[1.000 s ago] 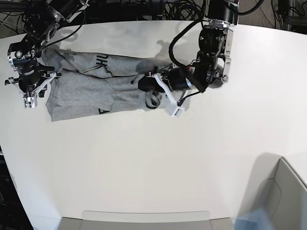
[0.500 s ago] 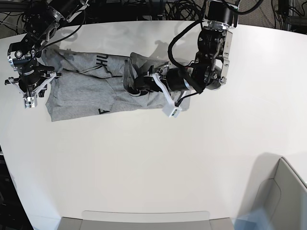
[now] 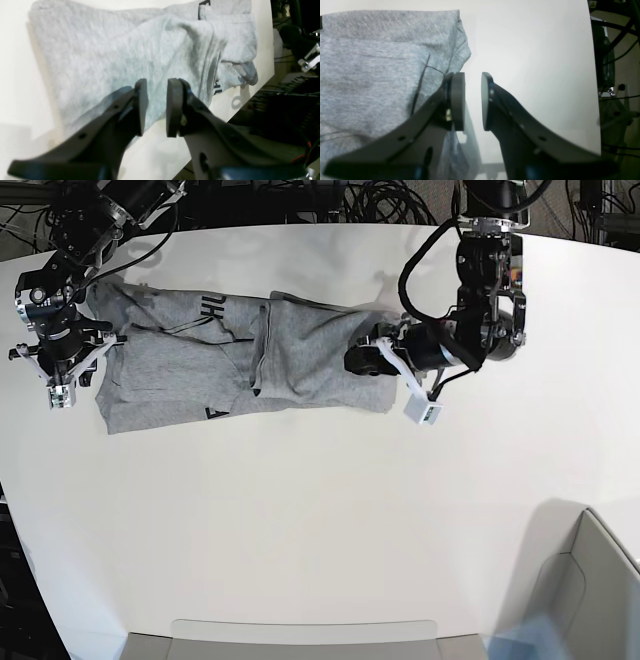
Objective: Fold the T-shirt properly
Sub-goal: 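Fold the strip end with the left gripper toward the right gripper, then press the folded end flat with the left gripper and reposition it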
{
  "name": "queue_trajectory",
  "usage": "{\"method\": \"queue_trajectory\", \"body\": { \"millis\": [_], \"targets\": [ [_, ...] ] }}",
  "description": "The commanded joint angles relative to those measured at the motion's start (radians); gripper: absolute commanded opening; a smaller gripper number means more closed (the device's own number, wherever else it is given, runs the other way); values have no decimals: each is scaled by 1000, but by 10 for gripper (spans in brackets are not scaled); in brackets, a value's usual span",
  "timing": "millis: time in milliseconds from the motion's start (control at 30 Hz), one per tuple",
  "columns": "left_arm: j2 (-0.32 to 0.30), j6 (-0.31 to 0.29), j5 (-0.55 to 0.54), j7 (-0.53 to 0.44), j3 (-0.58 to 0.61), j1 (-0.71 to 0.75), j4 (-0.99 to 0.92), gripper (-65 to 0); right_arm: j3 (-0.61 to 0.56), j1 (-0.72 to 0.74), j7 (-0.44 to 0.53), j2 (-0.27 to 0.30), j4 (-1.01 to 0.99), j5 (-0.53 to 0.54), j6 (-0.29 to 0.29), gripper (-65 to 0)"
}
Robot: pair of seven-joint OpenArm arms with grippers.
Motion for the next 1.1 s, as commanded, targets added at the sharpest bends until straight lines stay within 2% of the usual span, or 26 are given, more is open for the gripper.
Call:
{"method": "queue_trajectory", "body": {
  "millis": [0,133,267,400,500,600,667,767,833,967,1067],
  "targets": [
    [0,0,-22,-7,-1,-15,-10,-522,-1,20,19,10,21,8,15,-529],
    [-3,0,-20,-12,-1,-46,-112,-524,-5,20,15,4,21,8,15,-529],
    [-41,0,-20,-13,-7,-70,-167,-524,-15,20,22,4,18,8,15,-530],
    [-110,0,-20,-93,-2,-72,-196,-524,-55,17,12,5,21,8,15,-529],
    [-136,0,-20,-125,-7,-70,-237,-524,-55,20,10,-3,23,10,15,-528],
    [-163,0,-20,-138,-7,-70,-259,-524,-48,40,-68,-35,59,59,15,-528],
    [-176,0,-20,-138,-8,-70,-259,-524,-47,48,-194,-33,96,134,15,-528],
    [-187,0,-20,-139,-8,-69,-259,-525,-47,80,-395,0,133,229,15,-528],
    [-189,0,-20,-139,-4,-70,-259,-525,-47,92,-487,30,135,281,15,-528],
    [-190,0,-20,-139,-10,-72,-259,-525,-22,96,-561,77,135,393,15,-528],
    [-192,-3,-26,-130,-11,-72,-250,-525,42,92,-561,106,127,455,15,-528]
  ]
}}
